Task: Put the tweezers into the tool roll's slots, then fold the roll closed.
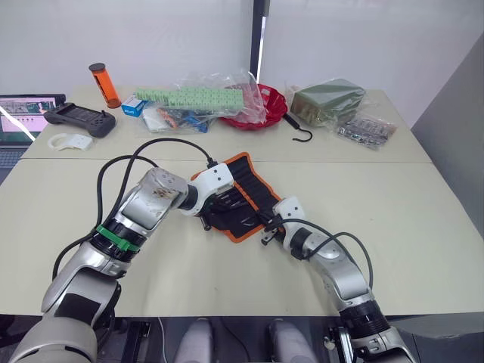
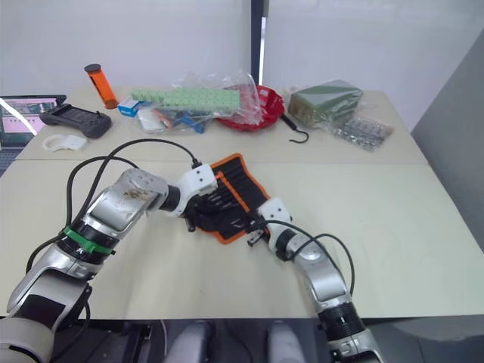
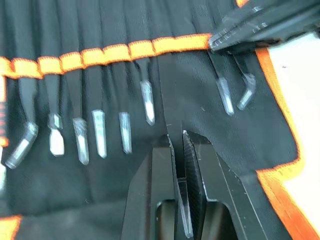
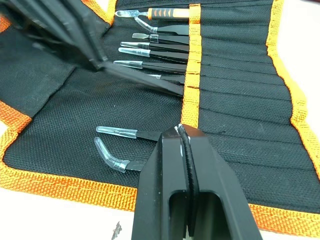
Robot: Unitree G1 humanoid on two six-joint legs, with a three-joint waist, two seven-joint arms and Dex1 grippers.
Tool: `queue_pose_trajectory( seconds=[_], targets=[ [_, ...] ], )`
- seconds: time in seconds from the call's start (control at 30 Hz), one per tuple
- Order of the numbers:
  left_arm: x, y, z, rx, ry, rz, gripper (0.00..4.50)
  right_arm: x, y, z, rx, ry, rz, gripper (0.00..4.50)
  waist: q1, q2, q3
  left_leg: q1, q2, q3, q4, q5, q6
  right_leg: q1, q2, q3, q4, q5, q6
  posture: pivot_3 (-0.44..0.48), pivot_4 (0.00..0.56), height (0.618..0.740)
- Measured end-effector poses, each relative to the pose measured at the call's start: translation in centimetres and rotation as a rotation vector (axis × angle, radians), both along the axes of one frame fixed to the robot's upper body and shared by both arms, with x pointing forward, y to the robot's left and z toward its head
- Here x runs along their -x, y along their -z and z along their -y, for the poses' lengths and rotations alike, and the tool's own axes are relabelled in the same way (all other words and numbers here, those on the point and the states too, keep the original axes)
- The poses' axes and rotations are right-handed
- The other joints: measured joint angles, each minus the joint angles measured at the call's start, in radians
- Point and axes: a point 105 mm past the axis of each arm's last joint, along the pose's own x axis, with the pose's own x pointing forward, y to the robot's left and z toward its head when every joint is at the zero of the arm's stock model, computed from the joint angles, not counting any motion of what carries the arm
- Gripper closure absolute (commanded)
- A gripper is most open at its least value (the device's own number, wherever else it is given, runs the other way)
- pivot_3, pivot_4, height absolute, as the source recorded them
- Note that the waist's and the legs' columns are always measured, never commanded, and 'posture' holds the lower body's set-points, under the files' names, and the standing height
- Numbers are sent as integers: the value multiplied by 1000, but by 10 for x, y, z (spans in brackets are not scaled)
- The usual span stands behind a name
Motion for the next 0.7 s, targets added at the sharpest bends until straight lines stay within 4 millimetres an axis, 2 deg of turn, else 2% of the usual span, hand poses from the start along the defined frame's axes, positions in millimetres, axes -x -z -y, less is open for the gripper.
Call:
queue_pose_trajectory(
  seconds=[0.33, 0.5, 0.7],
  targets=[
    [-12, 15, 21, 23, 10, 7, 4476, -1, 0, 4, -3, 18, -1, 4500, 8, 0, 0, 0, -3, -1, 1, 1, 1, 2, -3, 0, 0, 1, 1, 0, 150, 740],
    [-20, 17, 34, 46, 22, 22, 4476, -2, -1, 7, -4, 28, 2, 4500, 15, 0, 0, 1, -4, -1, 2, 2, 2, 3, -3, 0, 0, 1, 4, 0, 150, 740],
    [-24, 17, 40, 57, 27, 31, 4476, -2, 0, 8, -4, 35, 1, 4500, 18, 0, 0, 0, -4, -1, 3, 2, 3, 3, -4, 0, 0, 2, 5, 0, 150, 740]
  ],
)
